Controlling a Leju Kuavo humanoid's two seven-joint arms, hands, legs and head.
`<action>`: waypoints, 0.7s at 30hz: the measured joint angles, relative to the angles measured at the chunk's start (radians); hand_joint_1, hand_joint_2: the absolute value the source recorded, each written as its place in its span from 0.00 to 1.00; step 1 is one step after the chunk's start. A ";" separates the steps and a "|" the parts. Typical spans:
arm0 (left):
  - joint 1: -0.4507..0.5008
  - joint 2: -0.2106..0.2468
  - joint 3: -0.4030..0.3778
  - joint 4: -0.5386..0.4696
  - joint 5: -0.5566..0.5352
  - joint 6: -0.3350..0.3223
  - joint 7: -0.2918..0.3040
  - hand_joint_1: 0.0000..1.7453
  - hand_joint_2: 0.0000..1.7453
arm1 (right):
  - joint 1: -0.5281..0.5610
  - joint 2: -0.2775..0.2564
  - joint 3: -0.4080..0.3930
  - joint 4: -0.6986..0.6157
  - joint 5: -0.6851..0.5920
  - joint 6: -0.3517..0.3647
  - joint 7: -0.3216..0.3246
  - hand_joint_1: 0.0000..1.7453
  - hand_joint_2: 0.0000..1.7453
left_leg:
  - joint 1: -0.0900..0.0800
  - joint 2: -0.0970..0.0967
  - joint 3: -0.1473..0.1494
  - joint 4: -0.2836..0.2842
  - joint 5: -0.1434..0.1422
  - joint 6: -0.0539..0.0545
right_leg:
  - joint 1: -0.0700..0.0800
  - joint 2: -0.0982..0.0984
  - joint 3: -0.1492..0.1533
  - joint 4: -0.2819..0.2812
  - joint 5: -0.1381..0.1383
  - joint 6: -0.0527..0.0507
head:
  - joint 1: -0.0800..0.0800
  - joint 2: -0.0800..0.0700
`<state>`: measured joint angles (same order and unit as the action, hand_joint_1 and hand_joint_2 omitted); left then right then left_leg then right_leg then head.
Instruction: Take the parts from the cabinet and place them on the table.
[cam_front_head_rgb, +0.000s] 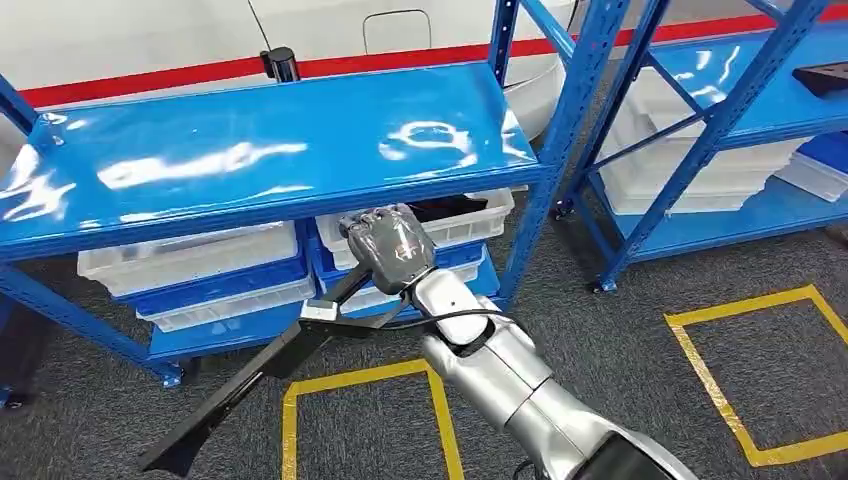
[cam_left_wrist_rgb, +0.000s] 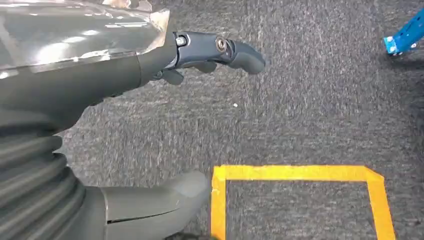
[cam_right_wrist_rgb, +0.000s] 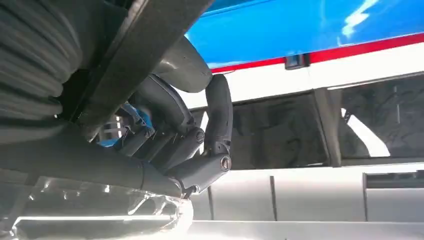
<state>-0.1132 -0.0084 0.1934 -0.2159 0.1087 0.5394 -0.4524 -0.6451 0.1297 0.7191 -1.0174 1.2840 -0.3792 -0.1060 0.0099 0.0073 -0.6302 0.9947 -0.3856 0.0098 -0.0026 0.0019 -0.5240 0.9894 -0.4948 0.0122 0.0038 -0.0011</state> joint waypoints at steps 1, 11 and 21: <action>0.002 0.000 0.000 0.000 0.000 0.000 0.000 0.00 1.00 | 0.000 0.000 0.000 0.000 0.000 0.000 0.000 0.98 1.00 | 0.001 0.000 -0.002 0.000 0.005 -0.006 | -0.006 0.000 -0.002 -0.003 0.007 -0.010 | 0.000 0.000; 0.006 0.000 0.000 0.000 -0.005 0.000 0.005 0.00 1.00 | -0.002 0.002 -0.006 -0.008 0.012 0.000 0.001 0.98 1.00 | 0.012 -0.006 0.047 0.073 -0.089 -0.018 | -0.009 -0.002 -0.048 -0.002 0.053 -0.029 | -0.003 0.000; 0.002 -0.004 0.000 0.000 -0.006 0.002 0.006 0.00 1.00 | -0.018 -0.008 -0.015 -0.023 0.013 0.000 0.001 0.98 1.00 | 0.003 0.000 0.047 -0.019 -0.036 0.042 | -0.004 -0.002 -0.179 0.260 -0.076 -0.011 | 0.002 0.000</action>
<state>-0.1116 -0.0126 0.1938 -0.2159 0.1026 0.5413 -0.4463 -0.6632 0.1217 0.7038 -1.0399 1.2974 -0.3788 -0.1049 0.0126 0.0070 -0.5837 0.9753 -0.4218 0.0514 -0.0062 0.0001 -0.7033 1.2496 -0.5708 0.0011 0.0057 -0.0011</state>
